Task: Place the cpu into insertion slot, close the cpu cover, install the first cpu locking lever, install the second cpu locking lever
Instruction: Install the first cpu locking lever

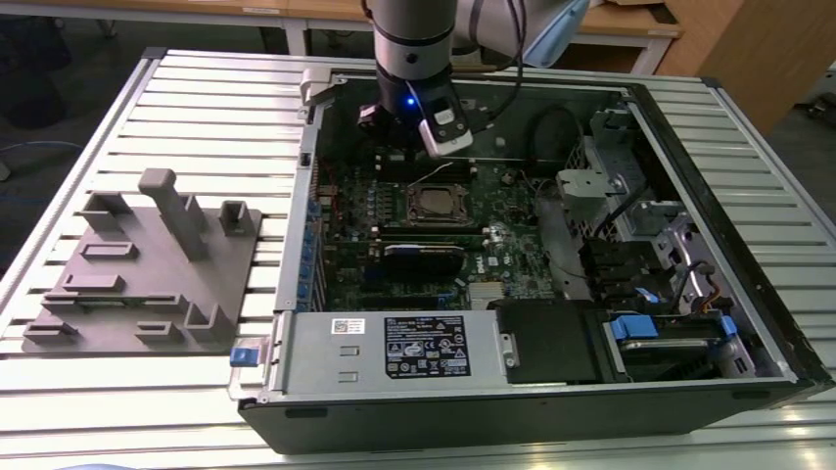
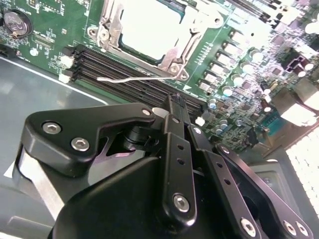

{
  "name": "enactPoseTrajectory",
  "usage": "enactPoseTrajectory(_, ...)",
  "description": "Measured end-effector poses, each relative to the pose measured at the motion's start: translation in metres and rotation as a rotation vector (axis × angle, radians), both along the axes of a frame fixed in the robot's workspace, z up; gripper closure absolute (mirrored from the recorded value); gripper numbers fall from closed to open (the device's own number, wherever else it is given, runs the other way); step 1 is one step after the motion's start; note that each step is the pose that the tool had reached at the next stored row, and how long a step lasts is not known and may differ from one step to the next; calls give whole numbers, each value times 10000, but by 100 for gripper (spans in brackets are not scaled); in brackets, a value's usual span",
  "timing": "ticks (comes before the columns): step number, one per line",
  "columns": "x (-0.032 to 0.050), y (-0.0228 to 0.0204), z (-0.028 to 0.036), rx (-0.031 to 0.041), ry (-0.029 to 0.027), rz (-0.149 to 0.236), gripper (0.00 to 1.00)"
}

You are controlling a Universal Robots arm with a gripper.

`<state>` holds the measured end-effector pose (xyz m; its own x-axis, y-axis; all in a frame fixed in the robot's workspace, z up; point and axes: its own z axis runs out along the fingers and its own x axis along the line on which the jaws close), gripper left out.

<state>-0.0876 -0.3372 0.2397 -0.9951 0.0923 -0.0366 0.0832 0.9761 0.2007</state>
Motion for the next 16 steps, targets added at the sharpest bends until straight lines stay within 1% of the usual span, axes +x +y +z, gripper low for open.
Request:
enactPoseTrajectory(5, 42, 23, -17, -15, 0, 1, 89)
enactPoseTrajectory(16, 44, 26, -29, -14, -2, 1, 89)
